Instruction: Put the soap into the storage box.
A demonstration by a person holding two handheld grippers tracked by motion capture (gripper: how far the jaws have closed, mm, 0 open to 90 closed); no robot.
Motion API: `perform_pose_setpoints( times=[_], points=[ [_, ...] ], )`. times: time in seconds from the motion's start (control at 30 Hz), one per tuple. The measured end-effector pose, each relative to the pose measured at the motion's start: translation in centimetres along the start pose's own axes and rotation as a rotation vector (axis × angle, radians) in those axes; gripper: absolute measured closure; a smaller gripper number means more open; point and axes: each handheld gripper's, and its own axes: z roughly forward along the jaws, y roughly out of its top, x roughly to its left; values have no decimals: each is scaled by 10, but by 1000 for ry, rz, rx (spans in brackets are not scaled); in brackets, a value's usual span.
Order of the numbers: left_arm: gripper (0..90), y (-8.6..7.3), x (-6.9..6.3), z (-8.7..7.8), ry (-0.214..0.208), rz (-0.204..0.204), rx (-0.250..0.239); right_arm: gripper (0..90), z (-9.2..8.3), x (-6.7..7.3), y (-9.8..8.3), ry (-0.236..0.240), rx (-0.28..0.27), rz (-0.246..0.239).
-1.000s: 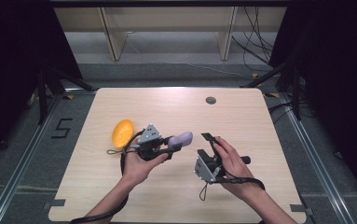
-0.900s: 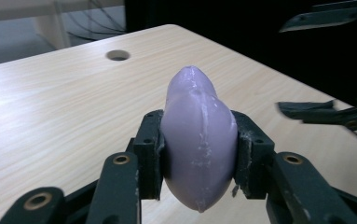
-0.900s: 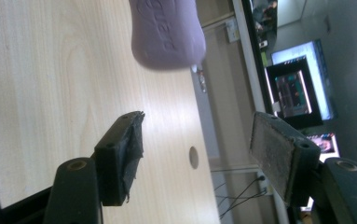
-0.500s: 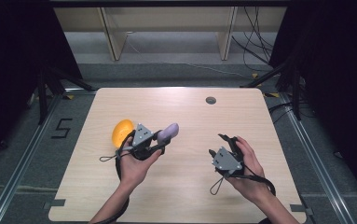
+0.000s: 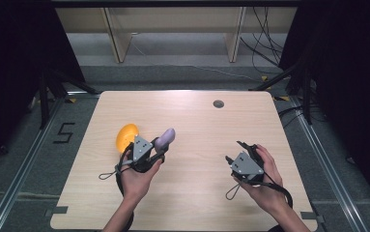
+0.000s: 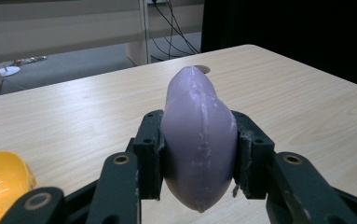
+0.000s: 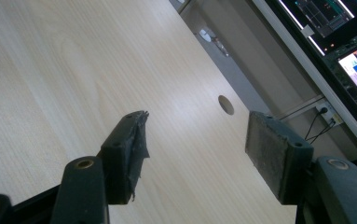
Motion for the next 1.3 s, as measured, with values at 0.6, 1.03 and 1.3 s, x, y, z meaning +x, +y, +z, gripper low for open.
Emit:
perform_pose_setpoints(
  times=[0.6,1.03,1.3],
  points=[
    [587,-10,11,-6,105,-24,-80,391,3,1,-2,12,11,17],
    [587,-9,16,-12,173,-21,-112,391,4,1,-3,15,14,19],
    [587,-8,21,-15,205,-22,-120,391,5,1,-3,15,14,21]
  ],
)
